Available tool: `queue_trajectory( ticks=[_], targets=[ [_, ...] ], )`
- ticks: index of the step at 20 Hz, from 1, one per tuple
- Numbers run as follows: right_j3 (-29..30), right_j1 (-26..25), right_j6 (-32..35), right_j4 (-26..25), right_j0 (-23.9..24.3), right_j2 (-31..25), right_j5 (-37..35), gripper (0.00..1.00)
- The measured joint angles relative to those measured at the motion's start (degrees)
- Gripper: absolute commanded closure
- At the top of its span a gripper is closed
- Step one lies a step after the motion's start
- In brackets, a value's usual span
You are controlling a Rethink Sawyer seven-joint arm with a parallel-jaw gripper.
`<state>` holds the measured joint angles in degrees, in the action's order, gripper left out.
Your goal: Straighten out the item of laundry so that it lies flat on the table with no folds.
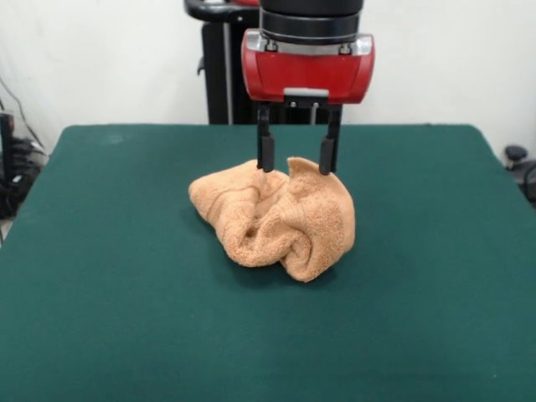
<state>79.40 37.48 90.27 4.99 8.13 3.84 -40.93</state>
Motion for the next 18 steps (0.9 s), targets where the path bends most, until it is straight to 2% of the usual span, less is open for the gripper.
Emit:
queue_trajectory(
  ticks=[8,18],
  targets=[
    [0.0,-0.2,0.0,-0.6,0.0,0.0,0.1,0.0],
    [0.3,-4.1,0.0,-2.4,-0.1,0.0,3.0,0.0]
  ],
)
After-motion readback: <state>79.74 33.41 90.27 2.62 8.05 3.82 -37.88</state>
